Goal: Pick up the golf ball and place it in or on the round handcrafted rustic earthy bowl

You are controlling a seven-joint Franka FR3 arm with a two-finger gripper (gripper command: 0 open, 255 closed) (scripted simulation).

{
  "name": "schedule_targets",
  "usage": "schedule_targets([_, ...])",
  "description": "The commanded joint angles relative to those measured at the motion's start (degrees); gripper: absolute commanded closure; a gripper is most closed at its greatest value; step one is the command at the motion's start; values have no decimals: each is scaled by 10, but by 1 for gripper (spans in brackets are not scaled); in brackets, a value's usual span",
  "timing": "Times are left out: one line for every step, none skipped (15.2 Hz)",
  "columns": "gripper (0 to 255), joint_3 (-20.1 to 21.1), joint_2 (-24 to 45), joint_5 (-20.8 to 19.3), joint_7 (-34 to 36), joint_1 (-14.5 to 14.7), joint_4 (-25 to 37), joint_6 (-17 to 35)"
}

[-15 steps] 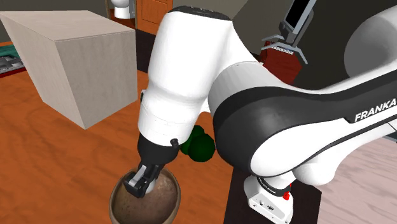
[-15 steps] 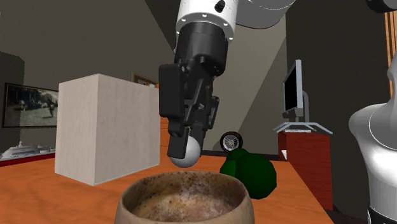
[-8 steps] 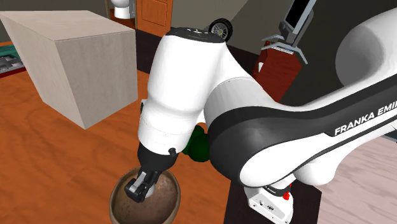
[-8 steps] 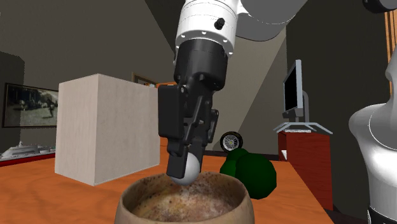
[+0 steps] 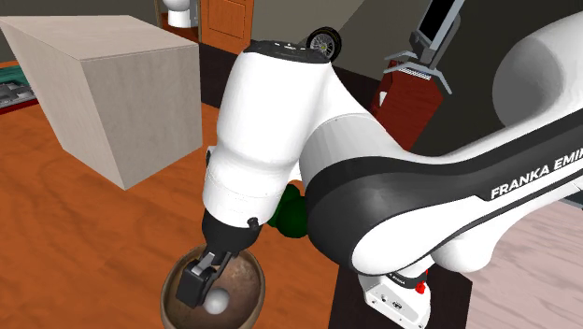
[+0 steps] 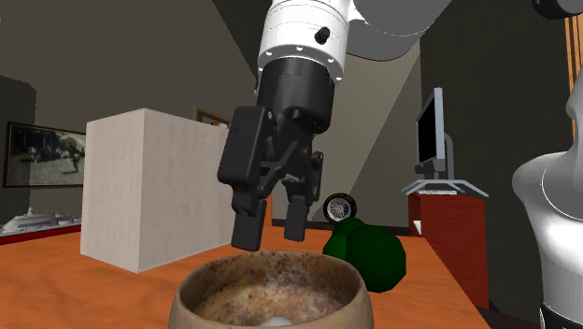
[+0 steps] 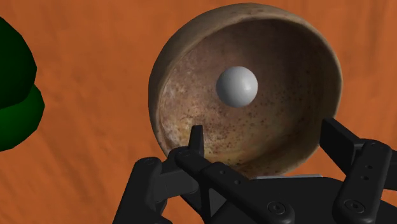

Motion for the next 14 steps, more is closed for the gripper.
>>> schedule_targets([0,0,0,0,0,0,0,0])
schedule_targets([0,0,0,0,0,0,0,0])
schedule_targets([0,-7,-13,2,-2,1,9,-22])
schedule_targets([0,-13,-24,3,-4,2,19,-43])
schedule_targets([0,-19,-35,3,-6,2,29,-64])
schedule_targets([0,-24,-42,3,-6,2,38,-80])
schedule_targets([0,-24,-42,3,-6,2,38,-80])
schedule_targets([0,-24,-42,3,-6,2,38,-80])
schedule_targets([0,-24,-42,3,-6,2,38,-80])
schedule_targets([0,-24,-42,3,-6,2,38,-80])
schedule_targets([0,-24,-42,3,-6,2,38,-80])
schedule_targets([0,-24,-42,3,-6,2,38,-80])
schedule_targets([0,-24,-42,3,-6,2,38,-80])
schedule_targets([0,-24,-42,3,-6,2,38,-80])
